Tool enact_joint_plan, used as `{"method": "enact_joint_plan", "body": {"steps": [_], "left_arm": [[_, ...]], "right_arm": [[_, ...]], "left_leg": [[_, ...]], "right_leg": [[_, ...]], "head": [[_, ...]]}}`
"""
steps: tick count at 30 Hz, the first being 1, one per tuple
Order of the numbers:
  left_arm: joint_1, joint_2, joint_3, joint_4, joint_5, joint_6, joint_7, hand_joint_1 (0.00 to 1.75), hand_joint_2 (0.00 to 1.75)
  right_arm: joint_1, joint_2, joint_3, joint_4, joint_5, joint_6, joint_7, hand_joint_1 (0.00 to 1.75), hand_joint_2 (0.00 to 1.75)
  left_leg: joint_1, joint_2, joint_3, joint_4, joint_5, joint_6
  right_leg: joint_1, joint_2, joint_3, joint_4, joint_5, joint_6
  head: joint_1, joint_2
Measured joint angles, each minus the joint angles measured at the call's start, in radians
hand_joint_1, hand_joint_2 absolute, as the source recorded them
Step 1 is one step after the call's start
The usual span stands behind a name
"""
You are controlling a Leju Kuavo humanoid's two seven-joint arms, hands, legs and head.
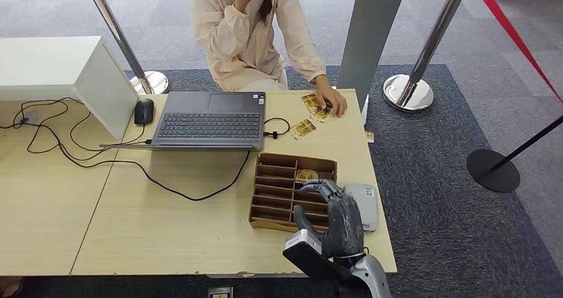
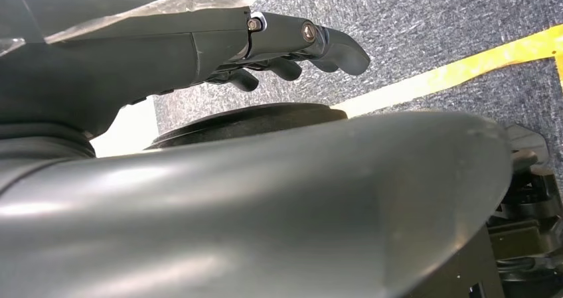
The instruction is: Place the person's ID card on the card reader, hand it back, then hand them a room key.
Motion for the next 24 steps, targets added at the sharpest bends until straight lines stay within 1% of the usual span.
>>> {"method": "enact_joint_plan", "body": {"steps": [7, 15, 24], "left_arm": [[0.000, 0.000, 0.000, 0.000, 0.001, 0.001, 0.004, 0.00, 0.00], [0.000, 0.000, 0.003, 0.000, 0.001, 0.001, 0.005, 0.00, 0.00], [0.000, 0.000, 0.010, 0.000, 0.001, 0.007, 0.004, 0.00, 0.00]], "right_arm": [[-0.004, 0.004, 0.030, 0.031, -0.010, 0.013, 0.000, 0.86, 1.75], [-0.013, 0.009, 0.060, 0.058, -0.013, 0.025, 0.000, 0.89, 1.75], [-0.022, 0.010, 0.083, 0.083, 0.006, 0.027, 0.005, 0.84, 1.75]], "left_leg": [[0.000, 0.000, 0.000, 0.000, 0.000, 0.000], [0.000, 0.000, 0.000, 0.000, 0.000, 0.000], [0.000, 0.000, 0.000, 0.000, 0.000, 0.000]], "right_leg": [[0.000, 0.000, 0.000, 0.000, 0.000, 0.000], [0.000, 0.000, 0.000, 0.000, 0.000, 0.000], [0.000, 0.000, 0.000, 0.000, 0.000, 0.000]], "head": [[0.000, 0.000], [0.000, 0.000], [0.000, 0.000]]}}
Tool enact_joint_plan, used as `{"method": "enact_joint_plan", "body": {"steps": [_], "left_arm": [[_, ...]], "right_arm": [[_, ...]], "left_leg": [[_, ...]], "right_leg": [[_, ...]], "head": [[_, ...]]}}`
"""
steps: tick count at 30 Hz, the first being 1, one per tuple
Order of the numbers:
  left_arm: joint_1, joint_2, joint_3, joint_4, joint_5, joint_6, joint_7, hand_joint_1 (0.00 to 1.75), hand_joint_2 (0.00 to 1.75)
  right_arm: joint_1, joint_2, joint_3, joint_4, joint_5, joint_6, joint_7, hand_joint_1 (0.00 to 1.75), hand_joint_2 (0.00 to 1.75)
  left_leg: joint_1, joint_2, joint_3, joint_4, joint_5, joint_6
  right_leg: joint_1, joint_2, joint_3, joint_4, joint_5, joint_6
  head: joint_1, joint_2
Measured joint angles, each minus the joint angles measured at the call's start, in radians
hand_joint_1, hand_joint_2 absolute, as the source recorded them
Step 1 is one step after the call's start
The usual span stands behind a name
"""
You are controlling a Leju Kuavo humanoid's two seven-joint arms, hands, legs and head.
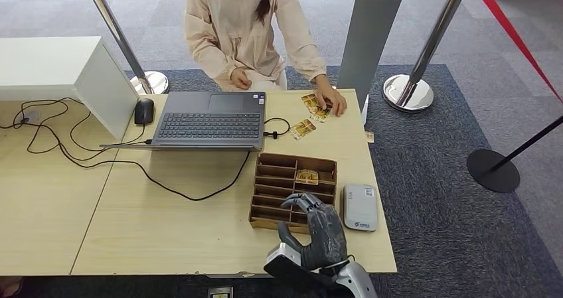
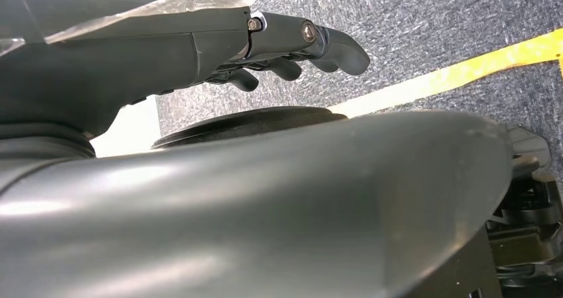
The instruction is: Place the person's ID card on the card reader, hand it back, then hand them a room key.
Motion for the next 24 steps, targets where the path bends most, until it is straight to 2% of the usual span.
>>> {"method": "enact_joint_plan", "body": {"steps": [19, 24], "left_arm": [[0.000, 0.000, 0.010, 0.000, -0.001, 0.001, 0.000, 0.00, 0.00], [0.000, 0.000, 0.010, 0.000, 0.000, 0.001, 0.003, 0.00, 0.00]], "right_arm": [[-0.013, 0.000, 0.010, 0.009, 0.095, -0.008, 0.061, 0.65, 1.75], [-0.013, -0.001, 0.010, 0.009, 0.131, -0.008, 0.082, 0.65, 1.75]], "left_leg": [[0.000, 0.000, 0.000, 0.000, 0.000, 0.000], [0.000, 0.000, 0.000, 0.000, 0.000, 0.000]], "right_leg": [[0.000, 0.000, 0.000, 0.000, 0.000, 0.000], [0.000, 0.000, 0.000, 0.000, 0.000, 0.000]], "head": [[0.000, 0.000], [0.000, 0.000]]}}
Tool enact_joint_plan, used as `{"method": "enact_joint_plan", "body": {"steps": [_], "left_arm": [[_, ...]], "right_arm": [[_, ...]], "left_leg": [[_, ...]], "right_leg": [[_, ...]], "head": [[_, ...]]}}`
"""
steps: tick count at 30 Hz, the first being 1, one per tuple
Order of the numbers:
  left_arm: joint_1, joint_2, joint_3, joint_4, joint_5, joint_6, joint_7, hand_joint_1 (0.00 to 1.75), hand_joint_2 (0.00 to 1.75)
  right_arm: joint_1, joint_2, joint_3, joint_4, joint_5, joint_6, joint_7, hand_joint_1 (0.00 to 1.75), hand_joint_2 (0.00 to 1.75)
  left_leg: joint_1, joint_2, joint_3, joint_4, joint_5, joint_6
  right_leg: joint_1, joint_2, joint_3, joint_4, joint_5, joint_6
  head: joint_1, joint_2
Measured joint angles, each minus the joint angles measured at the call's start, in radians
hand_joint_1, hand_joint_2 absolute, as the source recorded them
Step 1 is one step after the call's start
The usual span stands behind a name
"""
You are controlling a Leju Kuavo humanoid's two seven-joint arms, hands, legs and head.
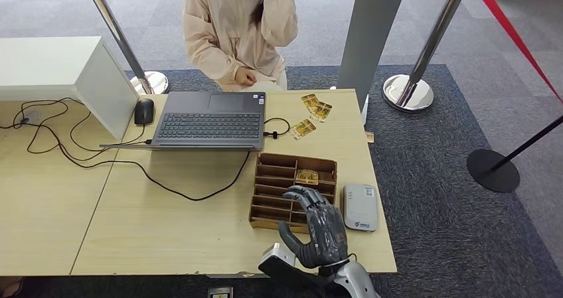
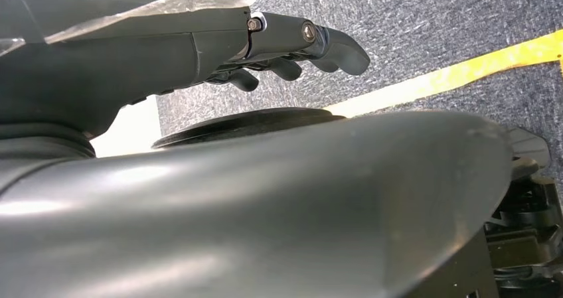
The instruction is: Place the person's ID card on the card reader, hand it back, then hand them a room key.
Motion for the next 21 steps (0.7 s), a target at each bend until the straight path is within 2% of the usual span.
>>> {"method": "enact_joint_plan", "body": {"steps": [7, 15, 21], "left_arm": [[0.000, 0.001, 0.000, 0.000, -0.001, 0.000, 0.010, 0.00, 0.00], [-0.001, 0.002, 0.000, 0.000, -0.006, 0.000, 0.015, 0.00, 0.00], [-0.003, 0.003, 0.000, 0.000, -0.009, 0.000, 0.019, 0.00, 0.00]], "right_arm": [[0.000, -0.002, 0.000, 0.000, 0.120, 0.002, 0.059, 0.71, 1.75], [0.000, -0.008, 0.000, 0.001, 0.199, 0.019, 0.102, 0.83, 1.75], [0.000, -0.010, 0.000, 0.002, 0.234, 0.038, 0.128, 0.84, 1.75]], "left_leg": [[0.000, 0.000, 0.000, 0.000, 0.000, 0.000], [0.000, 0.000, 0.000, 0.000, 0.000, 0.000], [0.000, 0.000, 0.000, 0.000, 0.000, 0.000]], "right_leg": [[0.000, 0.000, 0.000, 0.000, 0.000, 0.000], [0.000, 0.000, 0.000, 0.000, 0.000, 0.000], [0.000, 0.000, 0.000, 0.000, 0.000, 0.000]], "head": [[0.000, 0.000], [0.000, 0.000], [0.000, 0.000]]}}
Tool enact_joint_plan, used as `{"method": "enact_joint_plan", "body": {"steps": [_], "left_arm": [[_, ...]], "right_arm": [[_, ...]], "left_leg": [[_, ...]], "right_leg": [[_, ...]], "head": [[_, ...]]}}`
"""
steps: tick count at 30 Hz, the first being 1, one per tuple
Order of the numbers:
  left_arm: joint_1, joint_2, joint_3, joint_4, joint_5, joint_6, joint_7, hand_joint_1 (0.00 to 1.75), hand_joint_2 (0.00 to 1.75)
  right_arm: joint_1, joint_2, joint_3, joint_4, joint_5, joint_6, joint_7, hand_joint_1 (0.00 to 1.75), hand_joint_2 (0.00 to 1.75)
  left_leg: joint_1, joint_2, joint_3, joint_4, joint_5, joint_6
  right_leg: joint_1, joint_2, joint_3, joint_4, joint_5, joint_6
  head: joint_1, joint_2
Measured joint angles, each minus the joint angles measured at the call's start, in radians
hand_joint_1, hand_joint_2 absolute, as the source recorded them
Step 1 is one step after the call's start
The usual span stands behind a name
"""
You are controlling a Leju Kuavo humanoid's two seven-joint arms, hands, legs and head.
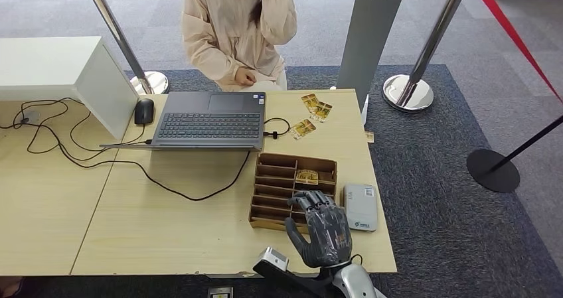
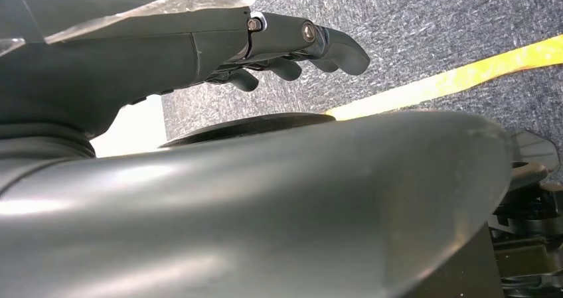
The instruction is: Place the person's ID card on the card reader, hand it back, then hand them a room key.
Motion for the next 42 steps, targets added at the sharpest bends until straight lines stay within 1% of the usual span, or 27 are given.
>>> {"method": "enact_joint_plan", "body": {"steps": [4, 9, 22, 29, 36, 42], "left_arm": [[-0.001, 0.000, 0.000, 0.000, -0.002, 0.000, 0.001, 0.00, 0.00], [-0.002, 0.000, 0.000, 0.000, -0.005, 0.000, 0.001, 0.00, 0.00], [-0.003, 0.000, 0.000, 0.000, -0.008, -0.001, 0.001, 0.00, 0.00], [-0.004, 0.000, 0.000, 0.000, -0.012, -0.002, 0.005, 0.00, 0.00], [-0.004, 0.000, 0.000, 0.000, -0.014, -0.005, 0.008, 0.00, 0.00], [-0.004, 0.000, 0.000, 0.000, -0.015, -0.009, 0.008, 0.00, 0.00]], "right_arm": [[0.000, -0.002, 0.001, 0.000, 0.002, 0.009, 0.001, 0.87, 1.75], [-0.001, -0.005, 0.004, 0.005, 0.003, 0.029, 0.001, 0.96, 1.75], [-0.006, -0.008, 0.018, 0.018, 0.002, 0.061, 0.008, 0.94, 1.75], [-0.009, -0.008, 0.024, 0.018, 0.002, 0.086, 0.018, 0.81, 1.75], [-0.014, -0.008, 0.025, 0.018, 0.008, 0.107, 0.034, 0.61, 1.75], [-0.016, -0.009, 0.028, 0.020, 0.012, 0.119, 0.044, 0.58, 1.75]], "left_leg": [[0.000, 0.000, 0.000, 0.000, 0.000, 0.000], [0.000, 0.000, 0.000, 0.000, 0.000, 0.000], [0.000, 0.000, 0.000, 0.000, 0.000, 0.000], [0.000, 0.000, 0.000, 0.000, 0.000, 0.000], [0.000, 0.000, 0.000, 0.000, 0.000, 0.000], [0.000, 0.000, 0.000, 0.000, 0.000, 0.000]], "right_leg": [[0.000, 0.000, 0.000, 0.000, 0.000, 0.000], [0.000, 0.000, 0.000, 0.000, 0.000, 0.000], [0.000, 0.000, 0.000, 0.000, 0.000, 0.000], [0.000, 0.000, 0.000, 0.000, 0.000, 0.000], [0.000, 0.000, 0.000, 0.000, 0.000, 0.000], [0.000, 0.000, 0.000, 0.000, 0.000, 0.000]], "head": [[0.000, 0.000], [0.000, 0.000], [0.000, 0.000], [0.000, 0.000], [0.000, 0.000], [0.000, 0.000]]}}
